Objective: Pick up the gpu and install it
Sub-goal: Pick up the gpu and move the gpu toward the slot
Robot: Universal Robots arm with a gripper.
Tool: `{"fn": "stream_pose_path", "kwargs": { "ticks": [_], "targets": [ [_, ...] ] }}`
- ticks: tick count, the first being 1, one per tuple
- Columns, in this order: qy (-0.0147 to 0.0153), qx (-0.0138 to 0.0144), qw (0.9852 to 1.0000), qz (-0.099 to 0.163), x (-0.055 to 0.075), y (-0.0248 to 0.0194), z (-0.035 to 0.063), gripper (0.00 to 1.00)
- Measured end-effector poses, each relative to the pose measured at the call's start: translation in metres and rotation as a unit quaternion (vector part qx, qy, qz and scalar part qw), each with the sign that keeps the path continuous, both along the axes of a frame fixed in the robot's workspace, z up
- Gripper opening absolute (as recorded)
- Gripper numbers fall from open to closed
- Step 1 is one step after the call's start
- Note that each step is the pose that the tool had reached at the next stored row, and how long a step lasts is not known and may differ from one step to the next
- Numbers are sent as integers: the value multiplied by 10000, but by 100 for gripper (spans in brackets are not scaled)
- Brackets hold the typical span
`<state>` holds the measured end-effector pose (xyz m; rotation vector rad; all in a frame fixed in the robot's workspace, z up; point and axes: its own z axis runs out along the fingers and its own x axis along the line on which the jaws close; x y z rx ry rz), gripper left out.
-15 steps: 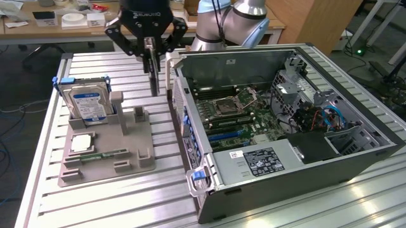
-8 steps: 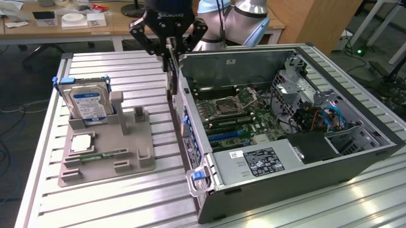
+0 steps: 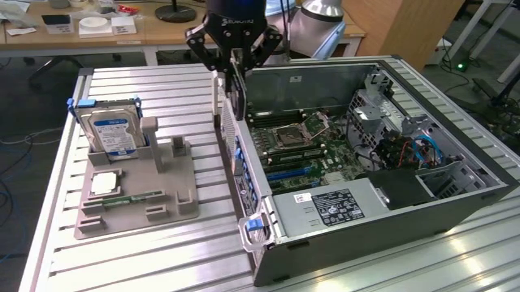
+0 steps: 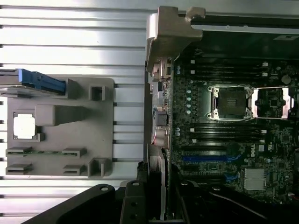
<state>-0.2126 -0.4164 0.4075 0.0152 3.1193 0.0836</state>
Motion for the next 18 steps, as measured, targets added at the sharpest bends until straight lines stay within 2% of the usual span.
{"fn": "stream_pose_path", "kwargs": {
  "ticks": [11,18],
  "targets": [
    [-4,0,10000,0,248,0,-39,27],
    [-4,0,10000,0,260,0,-41,27]
  ]
}}
